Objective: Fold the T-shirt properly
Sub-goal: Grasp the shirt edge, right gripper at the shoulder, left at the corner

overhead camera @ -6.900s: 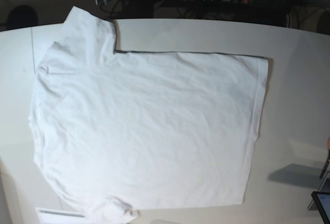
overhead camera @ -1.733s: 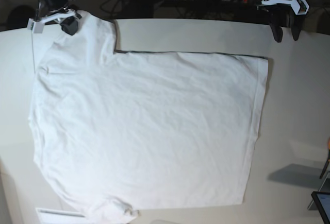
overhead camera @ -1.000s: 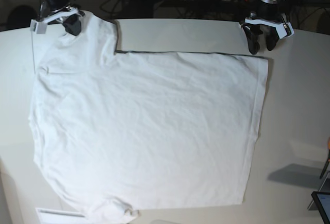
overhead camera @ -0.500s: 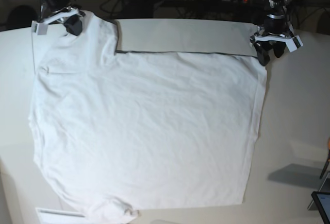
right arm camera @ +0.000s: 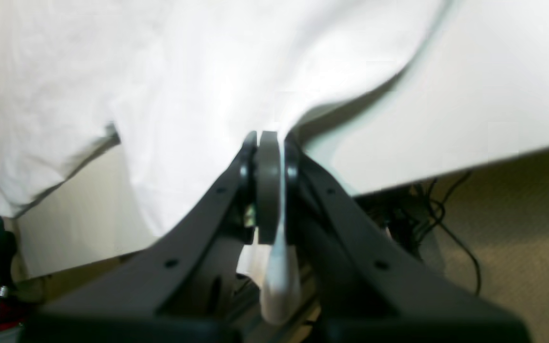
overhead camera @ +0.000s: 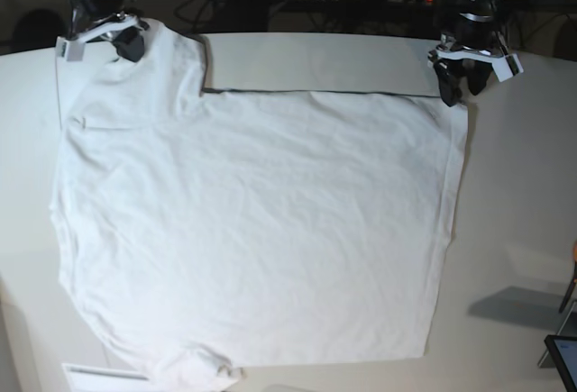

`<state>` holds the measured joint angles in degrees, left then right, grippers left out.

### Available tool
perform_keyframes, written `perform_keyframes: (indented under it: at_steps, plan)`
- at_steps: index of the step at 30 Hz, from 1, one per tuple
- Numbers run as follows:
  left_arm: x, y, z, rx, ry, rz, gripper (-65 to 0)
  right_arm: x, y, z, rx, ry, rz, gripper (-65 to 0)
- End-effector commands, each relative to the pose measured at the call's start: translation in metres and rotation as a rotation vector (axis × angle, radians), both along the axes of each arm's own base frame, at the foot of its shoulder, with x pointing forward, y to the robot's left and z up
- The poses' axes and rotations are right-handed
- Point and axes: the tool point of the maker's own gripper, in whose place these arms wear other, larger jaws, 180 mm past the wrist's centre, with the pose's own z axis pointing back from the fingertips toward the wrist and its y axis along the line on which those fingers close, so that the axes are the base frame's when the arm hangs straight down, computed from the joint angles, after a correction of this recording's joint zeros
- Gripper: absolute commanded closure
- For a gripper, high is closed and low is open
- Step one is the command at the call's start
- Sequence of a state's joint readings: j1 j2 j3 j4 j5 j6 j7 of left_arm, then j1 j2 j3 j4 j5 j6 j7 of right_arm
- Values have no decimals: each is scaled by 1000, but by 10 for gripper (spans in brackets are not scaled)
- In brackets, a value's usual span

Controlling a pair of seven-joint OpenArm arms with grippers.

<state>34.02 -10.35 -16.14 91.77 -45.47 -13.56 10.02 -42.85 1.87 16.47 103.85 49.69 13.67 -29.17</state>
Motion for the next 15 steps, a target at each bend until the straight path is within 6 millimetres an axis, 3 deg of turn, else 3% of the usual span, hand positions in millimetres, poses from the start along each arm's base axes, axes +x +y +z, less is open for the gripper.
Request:
perform_keyframes:
  at_steps: [1,15]
  plan:
    - [4,2,5,3,-18,-3,-390,0,0,1,5,-5,1,-3]
    - [32,-3,16,-8,-86,-7,-390,2,0,1,7,-10,2,-3]
